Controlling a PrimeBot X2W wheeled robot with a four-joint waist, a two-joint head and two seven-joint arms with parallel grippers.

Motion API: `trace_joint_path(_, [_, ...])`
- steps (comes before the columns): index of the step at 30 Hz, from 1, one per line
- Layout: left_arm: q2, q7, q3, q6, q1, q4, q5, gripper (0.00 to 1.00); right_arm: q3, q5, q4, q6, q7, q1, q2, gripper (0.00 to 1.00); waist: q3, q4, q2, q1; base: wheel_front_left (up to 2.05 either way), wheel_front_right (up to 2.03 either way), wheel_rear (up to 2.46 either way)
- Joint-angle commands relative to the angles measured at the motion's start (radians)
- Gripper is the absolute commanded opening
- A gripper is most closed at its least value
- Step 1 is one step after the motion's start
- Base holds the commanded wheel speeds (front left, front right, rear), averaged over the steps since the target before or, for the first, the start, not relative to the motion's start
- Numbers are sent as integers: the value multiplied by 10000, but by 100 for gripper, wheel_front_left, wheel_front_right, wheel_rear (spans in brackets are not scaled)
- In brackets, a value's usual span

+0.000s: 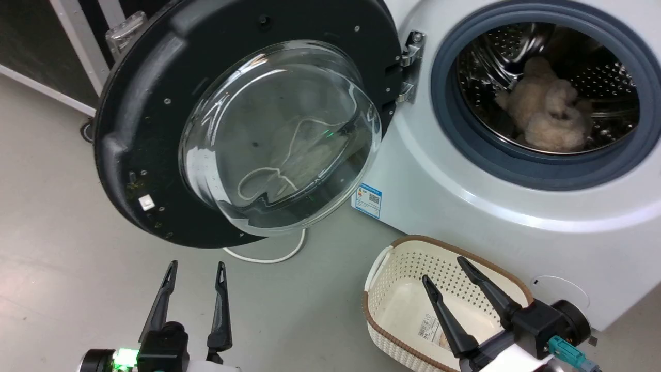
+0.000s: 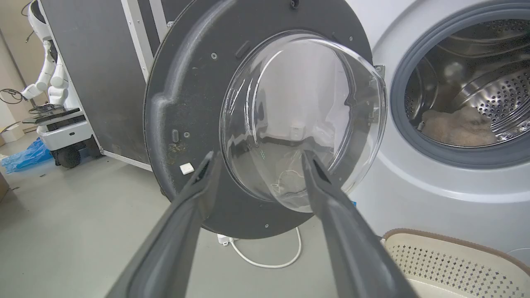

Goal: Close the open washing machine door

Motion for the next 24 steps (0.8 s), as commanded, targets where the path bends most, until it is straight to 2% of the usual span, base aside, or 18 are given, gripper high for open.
trace_joint_path(1, [32,-110,-47,57,101,-73,-82,100,66,84,25,6,-107,-15,-92,100,2,76,0,-1,0,0,0])
trace_joint_path(3, [1,-152,-79,15,103,-92,-187,98,62,125,36,7,-148,15,-114,100,4,160,0,-1,0,0,0])
trace_joint_path(4, [-45,-173,-68,-9,108,-115,-287,41,59,134,36,7,-169,36,-115,100,4,203,0,-1,0,0,0])
trace_joint_path(6, [-75,-214,-36,-76,134,-140,-417,0,34,135,27,7,-211,91,-97,100,3,287,0,-1,0,0,0])
trace_joint_path(9, [-235,-277,116,-180,85,-403,-745,0,-24,115,-20,7,-273,214,-66,100,0,414,0,-1,0,0,0])
trace_joint_path(11, [-564,-318,520,-337,-77,-974,-1616,0,-66,102,-48,7,-315,314,-60,100,-8,494,0,-1,0,0,0])
trace_joint_path(15, [-714,-402,1430,-1000,-510,-1616,-2556,0,-283,35,-192,7,-398,530,-107,100,161,606,0,-1,0,0,0])
trace_joint_path(19, [-837,-486,3045,-1230,-1245,-1613,-4745,0,-95,2,-333,8,-482,470,-362,100,675,221,0,-1,0,0,0])
trace_joint_path(22, [-588,-453,4024,-1367,-2096,-1321,-5946,0,24,115,-436,8,-545,247,-687,100,1115,-117,0,-1,0,0,0])
trace_joint_path(24, [3,-127,4593,-1339,-2775,-994,-6401,0,33,202,-521,8,-571,118,-861,100,1400,-362,0,-1,0,0,0])
